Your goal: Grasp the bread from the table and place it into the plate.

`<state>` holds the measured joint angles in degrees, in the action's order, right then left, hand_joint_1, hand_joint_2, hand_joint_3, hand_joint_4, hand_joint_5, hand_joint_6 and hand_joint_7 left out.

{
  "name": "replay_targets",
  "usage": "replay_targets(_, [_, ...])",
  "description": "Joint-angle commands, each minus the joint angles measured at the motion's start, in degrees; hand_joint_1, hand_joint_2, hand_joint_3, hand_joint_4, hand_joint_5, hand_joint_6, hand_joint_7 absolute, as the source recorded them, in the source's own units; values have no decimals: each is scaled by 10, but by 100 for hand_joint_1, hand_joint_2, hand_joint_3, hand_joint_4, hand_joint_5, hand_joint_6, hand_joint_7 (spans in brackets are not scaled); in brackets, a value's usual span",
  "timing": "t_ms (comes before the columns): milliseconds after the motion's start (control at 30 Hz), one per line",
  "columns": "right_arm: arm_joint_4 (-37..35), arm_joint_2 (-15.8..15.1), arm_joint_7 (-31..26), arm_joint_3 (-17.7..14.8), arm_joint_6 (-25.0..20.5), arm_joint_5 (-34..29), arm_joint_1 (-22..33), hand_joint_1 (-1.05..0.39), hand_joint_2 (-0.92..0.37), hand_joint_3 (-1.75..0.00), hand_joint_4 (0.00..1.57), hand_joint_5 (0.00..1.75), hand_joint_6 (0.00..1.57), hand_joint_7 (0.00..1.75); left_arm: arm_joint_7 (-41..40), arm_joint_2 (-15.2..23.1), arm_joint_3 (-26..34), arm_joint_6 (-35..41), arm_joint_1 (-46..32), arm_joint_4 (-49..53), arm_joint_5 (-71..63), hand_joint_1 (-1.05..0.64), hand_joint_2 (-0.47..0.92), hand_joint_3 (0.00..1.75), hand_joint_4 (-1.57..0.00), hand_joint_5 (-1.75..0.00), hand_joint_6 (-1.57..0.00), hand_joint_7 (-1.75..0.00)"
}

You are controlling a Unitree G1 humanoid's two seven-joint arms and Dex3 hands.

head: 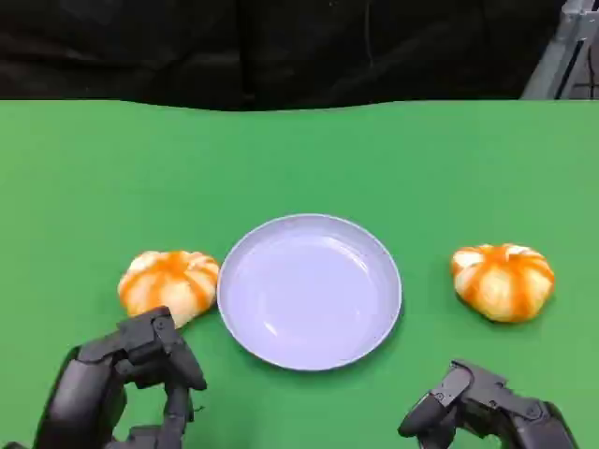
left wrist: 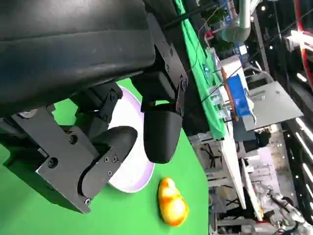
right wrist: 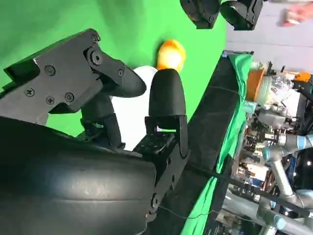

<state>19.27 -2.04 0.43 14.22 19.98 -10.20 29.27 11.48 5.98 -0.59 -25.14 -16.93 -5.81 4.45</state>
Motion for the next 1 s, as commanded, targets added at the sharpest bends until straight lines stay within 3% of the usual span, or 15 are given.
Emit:
replay_targets(33, [6, -2, -2, -3, -1, 3, 4, -15, -54, -104, 70, 159, 70, 128, 4, 7, 5, -5, -1, 1, 0, -2, 28, 156, -87, -174, -81, -158])
replay_targets(600, [11, -1, -3, -1, -2, 0, 4, -14, -53, -106, 70, 160, 70, 129, 15, 13, 6, 1, 2, 1, 10, 0, 30, 153, -85, -170, -81, -153])
replay_targets(667, [15, 1, -3, 2, -8, -2, 5, -14, -53, -106, 70, 160, 70, 129, 26, 25, 7, 5, 8, 4, 8, -8, 48, 114, -71, -142, -77, -118])
replay_targets(700, [17, 2, -3, 3, -11, -1, 5, -14, -53, -107, 70, 160, 70, 130, 24, 32, 8, 12, 11, 2, -6, -14, 59, 86, -61, -120, -70, -89])
replay_targets(767, [18, 3, -3, 4, -14, 0, 6, -14, -53, -107, 70, 161, 70, 130, 18, 37, 10, 19, 14, 0, -24, -21, 77, 46, -54, -101, -71, -54])
replay_targets(867, [20, 8, -5, 7, -23, -2, 2, -13, -50, -111, 70, 162, 70, 131, 12, 43, 16, 31, 26, 2, -39, -27, 89, 20, -46, -86, -65, -30])
replay_targets(1000, [23, 10, -5, 12, -28, -3, 3, -12, -49, -114, 69, 163, 70, 132, 4, 52, 23, 40, 36, 5, -68, -35, 92, 12, -39, -79, -58, -21])
